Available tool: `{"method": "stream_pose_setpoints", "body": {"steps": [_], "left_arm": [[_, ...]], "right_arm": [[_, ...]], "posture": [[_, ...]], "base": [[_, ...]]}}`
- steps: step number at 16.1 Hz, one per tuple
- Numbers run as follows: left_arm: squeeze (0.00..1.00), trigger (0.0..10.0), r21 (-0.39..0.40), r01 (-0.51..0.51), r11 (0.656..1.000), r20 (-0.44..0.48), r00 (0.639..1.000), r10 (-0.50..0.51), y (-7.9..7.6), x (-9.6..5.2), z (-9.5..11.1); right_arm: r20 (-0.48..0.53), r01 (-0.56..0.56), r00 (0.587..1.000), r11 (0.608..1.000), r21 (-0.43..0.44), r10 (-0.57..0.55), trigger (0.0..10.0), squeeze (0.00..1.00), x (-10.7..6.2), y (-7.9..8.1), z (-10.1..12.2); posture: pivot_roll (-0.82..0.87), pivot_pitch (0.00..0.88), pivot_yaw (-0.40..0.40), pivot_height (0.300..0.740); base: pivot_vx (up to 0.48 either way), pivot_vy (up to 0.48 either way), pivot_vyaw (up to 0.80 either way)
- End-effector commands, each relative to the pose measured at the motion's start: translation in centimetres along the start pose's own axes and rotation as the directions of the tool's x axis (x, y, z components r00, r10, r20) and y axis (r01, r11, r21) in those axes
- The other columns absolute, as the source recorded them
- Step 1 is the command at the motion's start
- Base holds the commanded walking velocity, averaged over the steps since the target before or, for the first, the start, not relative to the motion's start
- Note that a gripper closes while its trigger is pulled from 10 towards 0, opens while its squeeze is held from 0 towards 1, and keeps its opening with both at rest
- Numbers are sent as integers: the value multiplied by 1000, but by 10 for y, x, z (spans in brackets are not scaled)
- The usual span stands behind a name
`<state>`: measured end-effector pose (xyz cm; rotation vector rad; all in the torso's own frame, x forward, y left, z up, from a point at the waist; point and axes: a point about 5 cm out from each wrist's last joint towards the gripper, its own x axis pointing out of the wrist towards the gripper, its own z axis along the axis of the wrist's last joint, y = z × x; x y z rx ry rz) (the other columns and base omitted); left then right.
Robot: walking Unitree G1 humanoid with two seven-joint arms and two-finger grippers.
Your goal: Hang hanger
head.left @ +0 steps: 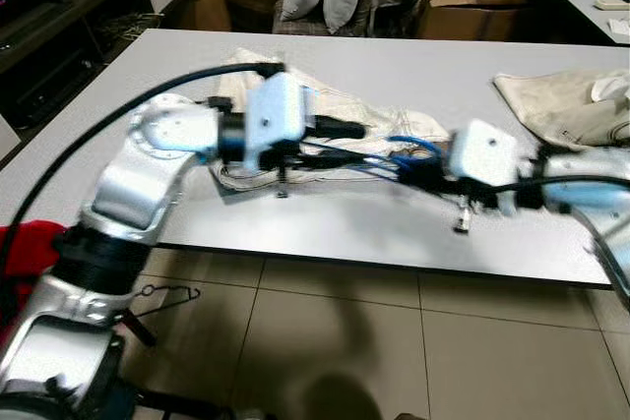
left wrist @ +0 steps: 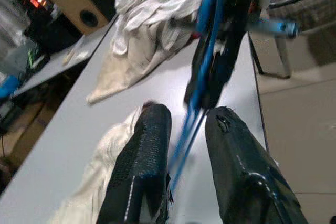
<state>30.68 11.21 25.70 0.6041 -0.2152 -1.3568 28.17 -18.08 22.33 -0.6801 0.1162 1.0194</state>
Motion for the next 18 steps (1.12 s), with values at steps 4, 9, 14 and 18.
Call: {"method": "stream_pose_setpoints", "body": {"steps": [4, 9, 14, 18], "left_arm": [[0, 10000, -84, -187, 979, -26, 982, 186, 12, -29, -12], [0, 10000, -241, -360, 901, 91, 916, 390, 7, -33, -8], [0, 10000, -359, -397, 844, 289, 813, 505, 27, -44, 24], [0, 10000, -245, -372, 896, 262, 864, 430, 29, -1, 33]], "right_arm": [[184, 72, 975, 956, 285, -128, 0, 0, -39, -15, -6], [304, -37, 943, 862, 506, -137, 0, 0, -53, 1, -25], [176, 52, 974, 894, 444, -144, 0, 0, -46, -3, -26], [111, 16, 992, 946, 323, -55, 0, 0, -27, 5, -14]], "posture": [[-71, 0, 56, 740], [-59, 0, 42, 740], [-63, 0, 36, 740], [-63, 0, 29, 740]], "base": [[0, 0, 0], [0, 0, 0], [0, 0, 0], [0, 0, 0]]}}
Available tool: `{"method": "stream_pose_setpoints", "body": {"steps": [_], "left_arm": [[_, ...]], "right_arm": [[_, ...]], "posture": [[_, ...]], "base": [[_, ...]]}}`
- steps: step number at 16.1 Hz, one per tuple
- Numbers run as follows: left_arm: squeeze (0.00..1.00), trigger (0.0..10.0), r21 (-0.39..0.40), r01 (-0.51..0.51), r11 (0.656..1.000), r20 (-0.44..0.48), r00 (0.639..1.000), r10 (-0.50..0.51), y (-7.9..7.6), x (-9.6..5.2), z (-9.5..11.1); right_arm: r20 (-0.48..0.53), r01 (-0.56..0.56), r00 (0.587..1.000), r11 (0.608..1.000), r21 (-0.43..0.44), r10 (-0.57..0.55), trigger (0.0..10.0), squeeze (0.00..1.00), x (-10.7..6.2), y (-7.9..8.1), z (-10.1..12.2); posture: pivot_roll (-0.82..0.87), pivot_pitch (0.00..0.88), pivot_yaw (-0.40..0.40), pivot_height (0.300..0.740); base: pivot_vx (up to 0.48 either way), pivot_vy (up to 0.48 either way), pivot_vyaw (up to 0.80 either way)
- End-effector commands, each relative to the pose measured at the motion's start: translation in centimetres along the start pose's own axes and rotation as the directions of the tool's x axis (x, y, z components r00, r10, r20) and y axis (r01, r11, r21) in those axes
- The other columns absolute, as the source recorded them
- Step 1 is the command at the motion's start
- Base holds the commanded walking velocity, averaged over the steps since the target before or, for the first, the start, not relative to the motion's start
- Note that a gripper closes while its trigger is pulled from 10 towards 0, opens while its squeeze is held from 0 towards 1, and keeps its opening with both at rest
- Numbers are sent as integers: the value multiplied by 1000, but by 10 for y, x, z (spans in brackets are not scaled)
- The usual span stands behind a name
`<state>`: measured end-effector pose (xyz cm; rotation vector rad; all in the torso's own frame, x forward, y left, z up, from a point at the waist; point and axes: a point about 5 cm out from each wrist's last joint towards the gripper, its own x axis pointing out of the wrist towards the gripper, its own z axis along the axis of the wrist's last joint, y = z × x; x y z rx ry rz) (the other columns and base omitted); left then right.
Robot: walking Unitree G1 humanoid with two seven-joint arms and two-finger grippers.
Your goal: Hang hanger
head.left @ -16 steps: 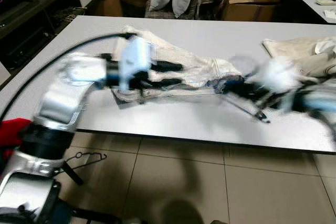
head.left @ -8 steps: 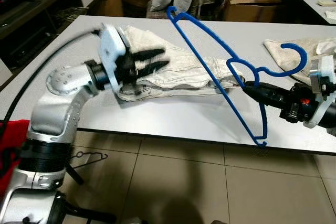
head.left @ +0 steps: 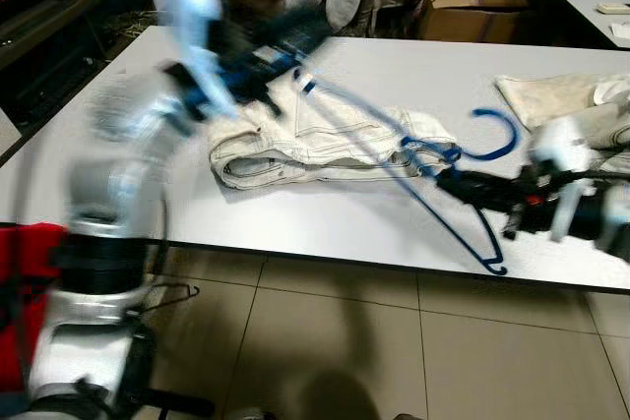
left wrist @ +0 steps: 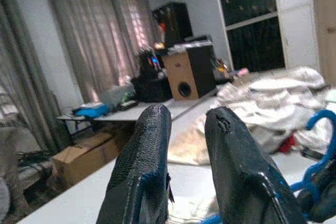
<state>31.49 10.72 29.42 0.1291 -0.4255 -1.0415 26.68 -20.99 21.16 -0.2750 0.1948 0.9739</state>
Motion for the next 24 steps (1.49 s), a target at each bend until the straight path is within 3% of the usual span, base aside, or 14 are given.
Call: {"method": "stream_pose_setpoints", "body": {"steps": [1, 4, 7, 18, 20, 21, 22, 23, 24], "left_arm": [[0, 10000, 63, 38, 997, -23, 999, -37, -6, 13, 2], [0, 10000, 150, 156, 976, -213, 969, -122, -22, 20, -32], [0, 10000, 171, 178, 969, -293, 948, -123, -21, 13, -46], [0, 10000, 174, 243, 954, -365, 916, -167, -20, -3, -58], [0, 10000, 146, 235, 961, -317, 931, -180, -19, -2, -53], [0, 10000, 53, 237, 970, -234, 947, -218, -19, -1, -46], [114, 10000, 6, 247, 969, -197, 950, -241, -18, -1, -42], [1000, 10000, -62, 295, 953, -145, 942, -301, -17, -4, -38], [1000, 10000, -79, 319, 944, -139, 935, -327, -17, -6, -38]], "right_arm": [[8, -1, 1000, 998, -70, 2, 0, 0, 2, 2, 12], [12, -42, 999, 993, -114, 44, 0, 0, 8, 9, 20], [18, -57, 998, 989, -139, 60, 0, 0, 8, 11, 25], [16, -47, 999, 983, -178, 51, 0, 0, 5, 4, 32], [5, -57, 998, 981, -185, 59, 0, 0, 5, 5, 32], [-4, -71, 997, 979, -193, 71, 0, 0, 5, 5, 32], [-7, -76, 997, 978, -196, 77, 0, 0, 5, 5, 32], [-15, -94, 996, 974, -206, 93, 0, 0, 6, 6, 33], [-20, -103, 995, 972, -211, 101, 0, 0, 6, 6, 33]], "posture": [[-65, 0, 32, 740], [-68, 0, 37, 740], [-72, 0, 46, 740], [-71, 0, 38, 740], [-70, 0, 37, 740], [-68, 0, 36, 740], [-68, 0, 36, 740], [-66, 0, 38, 740], [-66, 0, 38, 740]], "base": [[0, 0, 0], [0, 0, 0], [0, 0, 0], [0, 0, 0], [0, 0, 0], [0, 0, 0], [0, 0, 0], [0, 0, 0], [0, 0, 0]]}}
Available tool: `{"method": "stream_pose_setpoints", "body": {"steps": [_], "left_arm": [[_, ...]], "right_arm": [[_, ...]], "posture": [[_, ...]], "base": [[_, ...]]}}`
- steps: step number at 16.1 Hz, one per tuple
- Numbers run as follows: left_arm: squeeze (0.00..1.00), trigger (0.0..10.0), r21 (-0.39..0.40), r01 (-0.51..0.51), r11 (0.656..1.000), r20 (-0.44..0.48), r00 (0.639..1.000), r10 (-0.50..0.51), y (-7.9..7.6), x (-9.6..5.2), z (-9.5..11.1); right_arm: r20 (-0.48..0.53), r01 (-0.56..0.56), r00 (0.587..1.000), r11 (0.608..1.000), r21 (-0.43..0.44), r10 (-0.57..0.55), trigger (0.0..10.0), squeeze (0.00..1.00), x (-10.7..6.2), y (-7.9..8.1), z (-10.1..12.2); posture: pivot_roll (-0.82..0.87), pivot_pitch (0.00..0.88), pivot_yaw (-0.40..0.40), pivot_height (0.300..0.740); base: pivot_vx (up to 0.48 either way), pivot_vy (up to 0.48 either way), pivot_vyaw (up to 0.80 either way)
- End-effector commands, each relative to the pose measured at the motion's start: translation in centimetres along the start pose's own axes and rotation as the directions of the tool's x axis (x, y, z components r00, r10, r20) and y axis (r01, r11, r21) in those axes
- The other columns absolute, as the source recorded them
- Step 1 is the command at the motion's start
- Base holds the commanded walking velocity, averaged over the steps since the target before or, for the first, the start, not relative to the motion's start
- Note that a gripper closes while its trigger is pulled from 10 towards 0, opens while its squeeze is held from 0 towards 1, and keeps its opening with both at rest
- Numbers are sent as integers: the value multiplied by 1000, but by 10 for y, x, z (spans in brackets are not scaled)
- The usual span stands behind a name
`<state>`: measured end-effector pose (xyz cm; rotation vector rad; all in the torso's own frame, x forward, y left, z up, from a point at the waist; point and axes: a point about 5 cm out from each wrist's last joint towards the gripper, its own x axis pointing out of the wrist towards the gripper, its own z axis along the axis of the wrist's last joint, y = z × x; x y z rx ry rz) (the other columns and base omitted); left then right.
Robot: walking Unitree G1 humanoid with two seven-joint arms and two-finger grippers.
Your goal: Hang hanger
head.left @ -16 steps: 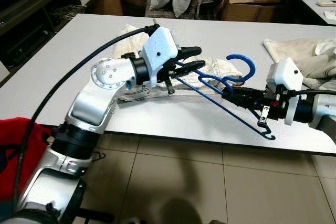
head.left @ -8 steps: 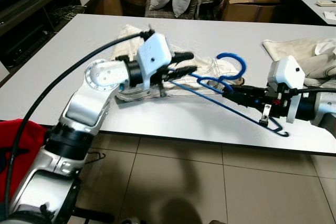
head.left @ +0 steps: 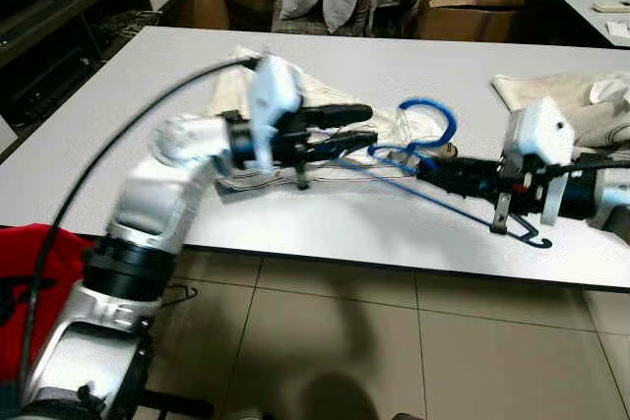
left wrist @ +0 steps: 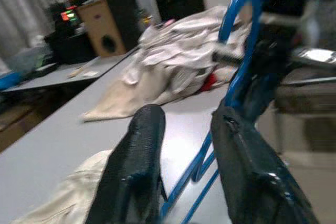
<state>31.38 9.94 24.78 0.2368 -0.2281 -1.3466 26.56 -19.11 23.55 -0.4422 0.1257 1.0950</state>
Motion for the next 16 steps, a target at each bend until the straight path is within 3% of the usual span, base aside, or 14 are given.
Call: {"method": "stream_pose_setpoints", "body": {"steps": [1, 4, 5, 9, 10, 11, 13, 16], "left_arm": [[1000, 10000, -11, 57, 998, -1, 998, -57, 1, -2, 4], [1000, 10000, 4, 164, 987, -95, 982, -162, 1, -3, -4], [0, 10000, 21, 199, 980, -129, 972, -194, 0, -1, -6], [0, 10000, 28, 242, 970, -179, 956, -234, 1, 6, -12], [0, 7686, 32, 235, 972, -196, 955, -224, 2, 6, -15], [0, 0, 42, 235, 971, -210, 952, -221, 4, 4, -16], [0, 0, 38, 249, 968, -207, 949, -237, 5, 0, -14], [0, 0, 53, 172, 984, -203, 966, -158, 11, 0, -15]], "right_arm": [[-11, -19, 1000, 999, -39, 19, 0, 0, 0, -1, 5], [-39, -75, 997, 994, -79, 72, 0, 0, 3, 0, 7], [-46, -95, 995, 990, -101, 90, 0, 0, 3, 0, 10], [-49, -123, 992, 982, -147, 117, 0, 0, 5, -1, 19], [-45, -127, 992, 980, -154, 121, 0, 0, 5, -1, 21], [-41, -128, 992, 978, -164, 123, 0, 0, 6, 0, 23], [-31, -126, 992, 976, -179, 123, 0, 0, 8, -1, 28], [-7, -132, 991, 973, -188, 133, 0, 0, 15, -3, 29]], "posture": [[-66, 0, 41, 740], [-66, 0, 53, 740], [-67, 0, 59, 740], [-66, 0, 76, 740], [-68, 0, 86, 740], [-68, 0, 92, 740], [-72, 0, 99, 740], [-44, 0, 89, 740]], "base": [[0, 0, 0], [0, 0, 0], [0, 0, 0], [0, 0, 0], [0, 0, 0], [0, 0, 0], [0, 0, 0], [0, 0, 0]]}}
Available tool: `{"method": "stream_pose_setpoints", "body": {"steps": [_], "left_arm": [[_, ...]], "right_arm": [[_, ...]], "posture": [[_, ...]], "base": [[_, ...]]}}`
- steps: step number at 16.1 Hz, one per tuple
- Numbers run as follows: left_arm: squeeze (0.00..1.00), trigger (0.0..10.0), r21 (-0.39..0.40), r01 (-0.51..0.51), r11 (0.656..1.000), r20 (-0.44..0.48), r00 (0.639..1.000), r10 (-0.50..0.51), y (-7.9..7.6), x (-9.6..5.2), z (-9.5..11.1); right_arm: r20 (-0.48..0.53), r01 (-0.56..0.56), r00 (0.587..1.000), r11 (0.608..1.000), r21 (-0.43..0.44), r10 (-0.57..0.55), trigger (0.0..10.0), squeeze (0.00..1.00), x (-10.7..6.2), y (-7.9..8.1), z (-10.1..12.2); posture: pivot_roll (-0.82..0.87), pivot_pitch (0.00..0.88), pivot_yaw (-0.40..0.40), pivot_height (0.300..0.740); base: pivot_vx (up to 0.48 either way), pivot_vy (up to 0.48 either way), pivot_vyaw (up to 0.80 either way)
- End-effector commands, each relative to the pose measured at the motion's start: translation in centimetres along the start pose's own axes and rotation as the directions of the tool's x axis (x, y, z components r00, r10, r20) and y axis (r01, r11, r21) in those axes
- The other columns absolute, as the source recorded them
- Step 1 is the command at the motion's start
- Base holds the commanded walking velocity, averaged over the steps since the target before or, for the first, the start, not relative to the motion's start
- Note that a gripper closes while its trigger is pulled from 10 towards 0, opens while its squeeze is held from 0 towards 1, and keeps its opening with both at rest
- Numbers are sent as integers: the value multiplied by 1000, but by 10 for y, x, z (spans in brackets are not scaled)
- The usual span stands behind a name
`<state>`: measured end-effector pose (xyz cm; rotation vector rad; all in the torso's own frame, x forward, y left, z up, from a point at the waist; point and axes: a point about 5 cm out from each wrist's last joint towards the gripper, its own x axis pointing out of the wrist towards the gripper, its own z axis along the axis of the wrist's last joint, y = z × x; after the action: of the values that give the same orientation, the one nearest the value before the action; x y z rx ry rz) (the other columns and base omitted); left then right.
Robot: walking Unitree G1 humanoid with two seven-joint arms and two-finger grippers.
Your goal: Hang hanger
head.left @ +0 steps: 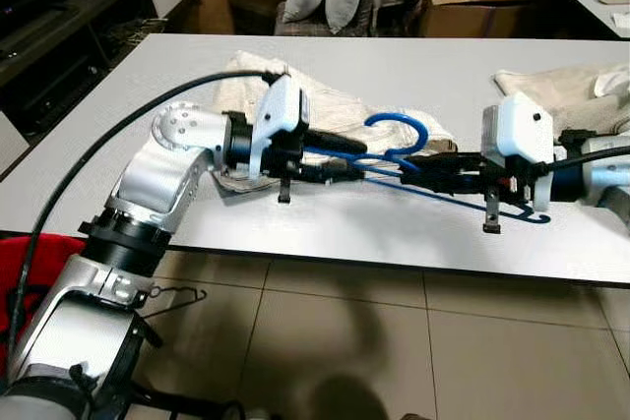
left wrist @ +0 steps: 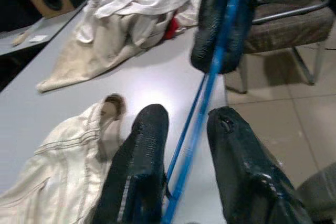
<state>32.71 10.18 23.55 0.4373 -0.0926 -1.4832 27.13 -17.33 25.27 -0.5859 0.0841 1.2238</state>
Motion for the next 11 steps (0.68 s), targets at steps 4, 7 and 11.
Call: {"method": "stream_pose_setpoints", "body": {"steps": [4, 7, 11], "left_arm": [[0, 0, 6, -28, 1000, -27, 999, 28, -5, -10, -3], [0, 0, 5, -30, 1000, -33, 999, 31, -7, -13, -5], [0, 0, -1, -60, 998, -32, 998, 60, -11, -15, -8]], "right_arm": [[64, -44, 997, 998, -37, 46, 0, 0, 11, -2, 10], [75, -71, 994, 996, -50, 75, 0, 0, 15, -8, 12], [89, -83, 992, 996, -43, 86, 0, 0, 18, -15, 13]], "posture": [[-9, 0, 69, 740], [-11, 0, 51, 740], [-9, 0, 23, 740]], "base": [[0, 0, 0], [0, 0, 0], [0, 0, 0]]}}
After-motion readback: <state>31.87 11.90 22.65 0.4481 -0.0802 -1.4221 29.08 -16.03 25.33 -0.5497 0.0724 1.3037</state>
